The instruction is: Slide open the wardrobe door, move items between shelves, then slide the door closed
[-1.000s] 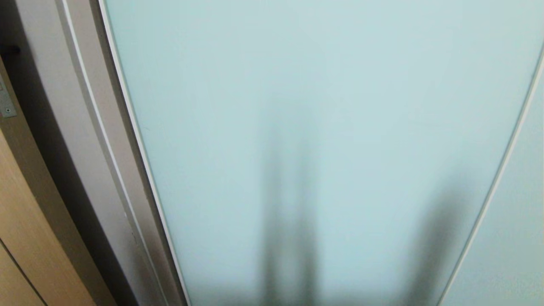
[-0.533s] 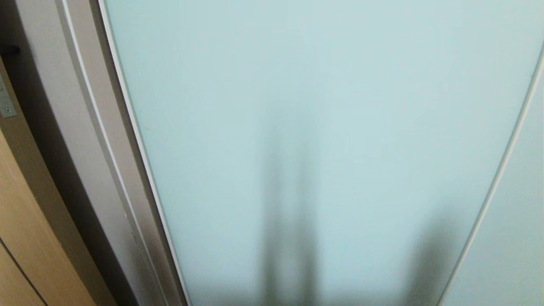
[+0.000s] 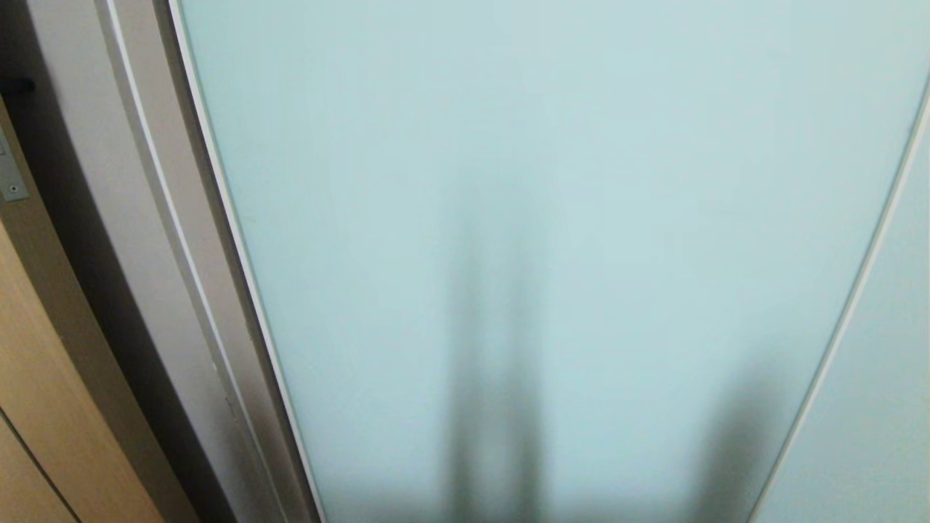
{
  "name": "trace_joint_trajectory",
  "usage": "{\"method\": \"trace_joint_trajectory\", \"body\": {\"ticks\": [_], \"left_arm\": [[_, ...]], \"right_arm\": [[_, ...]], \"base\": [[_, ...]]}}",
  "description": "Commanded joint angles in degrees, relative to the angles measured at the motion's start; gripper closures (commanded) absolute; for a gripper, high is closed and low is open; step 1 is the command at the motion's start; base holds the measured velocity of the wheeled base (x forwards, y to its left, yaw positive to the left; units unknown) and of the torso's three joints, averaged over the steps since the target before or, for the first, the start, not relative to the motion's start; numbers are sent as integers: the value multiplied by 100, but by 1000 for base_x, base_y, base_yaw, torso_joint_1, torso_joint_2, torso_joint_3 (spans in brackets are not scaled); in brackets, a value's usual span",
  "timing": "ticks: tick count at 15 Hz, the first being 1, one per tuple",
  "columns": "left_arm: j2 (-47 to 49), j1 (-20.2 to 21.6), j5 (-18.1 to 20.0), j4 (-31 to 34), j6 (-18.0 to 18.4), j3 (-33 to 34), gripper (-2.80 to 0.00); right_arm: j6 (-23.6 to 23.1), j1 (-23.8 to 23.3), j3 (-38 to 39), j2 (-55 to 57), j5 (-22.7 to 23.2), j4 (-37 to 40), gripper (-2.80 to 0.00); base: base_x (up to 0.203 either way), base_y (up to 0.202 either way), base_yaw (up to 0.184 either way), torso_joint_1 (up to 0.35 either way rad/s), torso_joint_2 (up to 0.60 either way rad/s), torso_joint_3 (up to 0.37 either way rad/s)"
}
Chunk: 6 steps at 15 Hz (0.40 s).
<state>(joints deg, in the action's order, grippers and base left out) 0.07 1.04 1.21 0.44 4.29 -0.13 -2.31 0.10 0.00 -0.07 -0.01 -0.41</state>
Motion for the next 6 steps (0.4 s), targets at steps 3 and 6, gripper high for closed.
{"method": "trace_joint_trajectory", "body": {"ticks": [3,6], "left_arm": [[10,2,-5,0,2,5,0],[10,2,2,0,2,-4,0]], "right_arm": [[70,8,-4,16,5,-4,0],[257,8,0,7,-8,-12,0]], "base": [[0,0,0,0,0,0],[0,0,0,0,0,0]]}}
